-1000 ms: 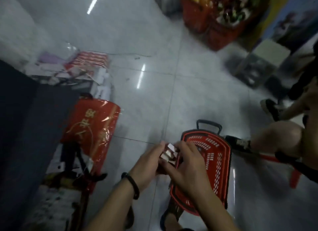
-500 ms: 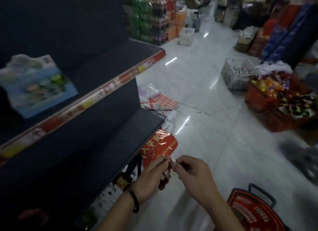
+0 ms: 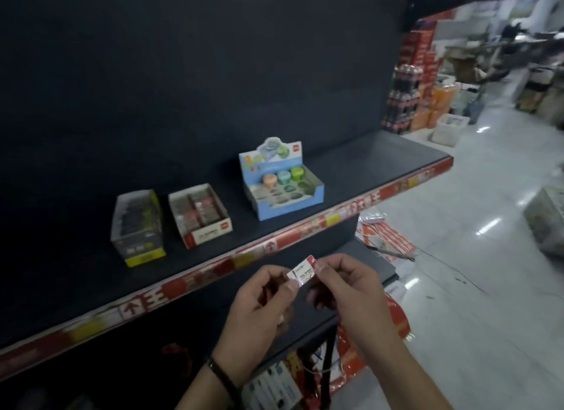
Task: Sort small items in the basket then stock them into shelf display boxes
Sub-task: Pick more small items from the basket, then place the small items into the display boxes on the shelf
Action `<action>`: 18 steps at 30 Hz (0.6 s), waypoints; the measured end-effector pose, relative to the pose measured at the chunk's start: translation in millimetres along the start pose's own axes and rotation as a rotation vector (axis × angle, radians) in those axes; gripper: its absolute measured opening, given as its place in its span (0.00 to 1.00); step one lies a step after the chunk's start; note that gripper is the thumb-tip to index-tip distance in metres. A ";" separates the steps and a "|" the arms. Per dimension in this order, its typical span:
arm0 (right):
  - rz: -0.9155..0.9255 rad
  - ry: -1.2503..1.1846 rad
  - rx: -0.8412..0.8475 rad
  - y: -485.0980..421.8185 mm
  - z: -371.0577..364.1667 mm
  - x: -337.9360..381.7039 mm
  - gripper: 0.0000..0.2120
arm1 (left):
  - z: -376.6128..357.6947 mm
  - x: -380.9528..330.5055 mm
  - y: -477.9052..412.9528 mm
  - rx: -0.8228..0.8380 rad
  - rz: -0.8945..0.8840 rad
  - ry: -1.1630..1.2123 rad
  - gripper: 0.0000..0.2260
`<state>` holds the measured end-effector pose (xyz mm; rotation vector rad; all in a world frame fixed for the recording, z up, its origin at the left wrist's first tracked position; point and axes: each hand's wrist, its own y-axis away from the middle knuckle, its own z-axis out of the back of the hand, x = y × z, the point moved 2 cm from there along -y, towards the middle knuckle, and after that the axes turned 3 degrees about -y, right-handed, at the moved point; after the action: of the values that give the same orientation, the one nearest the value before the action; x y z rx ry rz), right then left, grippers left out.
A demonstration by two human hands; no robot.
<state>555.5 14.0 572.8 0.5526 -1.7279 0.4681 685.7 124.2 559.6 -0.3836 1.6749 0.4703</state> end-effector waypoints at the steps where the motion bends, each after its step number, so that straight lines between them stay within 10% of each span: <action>1: -0.003 -0.034 0.029 -6.7 -9.1 1.8 0.08 | 5.4 -6.4 -2.9 -0.043 -0.021 0.001 0.08; 6: 0.053 0.028 0.178 -40.9 -46.2 12.6 0.02 | 39.9 -34.7 -11.6 -0.214 -0.059 0.007 0.13; 9: 0.336 0.340 0.320 -63.7 -55.1 21.1 0.16 | 55.1 -49.9 -16.2 -0.263 -0.053 -0.080 0.09; 18: 0.853 0.700 0.648 -132.3 -83.0 38.7 0.12 | 78.8 -78.3 -31.5 -0.438 -0.077 -0.328 0.07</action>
<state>691.8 -48.9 631.0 0.0191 -1.0259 1.6445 780.6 136.3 624.4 -0.6507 1.2292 0.8009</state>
